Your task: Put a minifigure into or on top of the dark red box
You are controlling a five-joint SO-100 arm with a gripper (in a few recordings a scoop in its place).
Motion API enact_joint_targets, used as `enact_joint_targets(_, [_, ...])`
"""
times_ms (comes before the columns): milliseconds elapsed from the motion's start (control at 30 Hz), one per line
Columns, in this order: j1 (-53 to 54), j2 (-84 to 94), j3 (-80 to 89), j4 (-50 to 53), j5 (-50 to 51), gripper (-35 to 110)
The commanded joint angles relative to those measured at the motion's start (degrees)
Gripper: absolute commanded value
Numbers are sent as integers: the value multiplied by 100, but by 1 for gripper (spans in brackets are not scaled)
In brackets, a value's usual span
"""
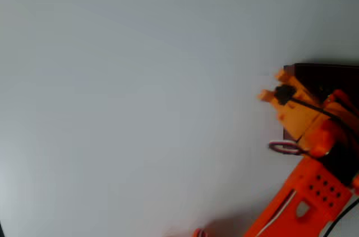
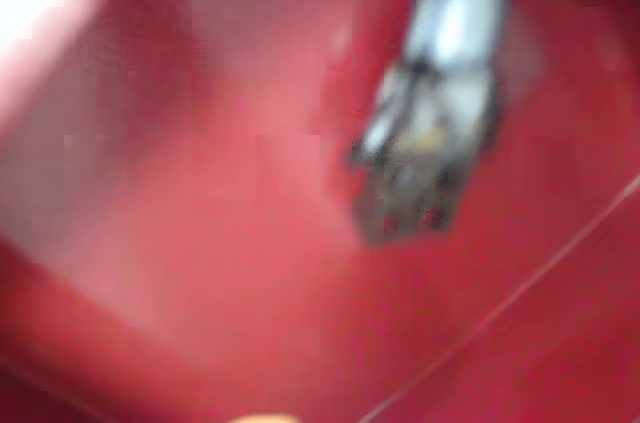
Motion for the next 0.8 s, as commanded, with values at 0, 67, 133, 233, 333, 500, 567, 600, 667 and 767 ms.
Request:
enact_joint_targets(0, [-615,1670,914,-202,-343,16])
enact_joint_targets(67, [-1187,2575,1406,-202,-483,13])
enact_joint_targets(133, [-1890,3445,1767,-44,-580,10])
enact_joint_targets(233, [-2883,4465,2083,501,-378,1])
enact_joint_targets(333, [-4025,5581,2786,510,-255,0])
enact_joint_targets(500, [-5704,7040,4017,492,-18,0])
enact_joint_targets(567, [-6381,7550,4500,360,70,0])
enact_joint_targets(600, [-6680,7840,4764,290,123,0])
enact_joint_targets(667, [-7216,8552,5300,264,308,0])
enact_joint_targets(767, [-7805,9677,6091,501,536,0])
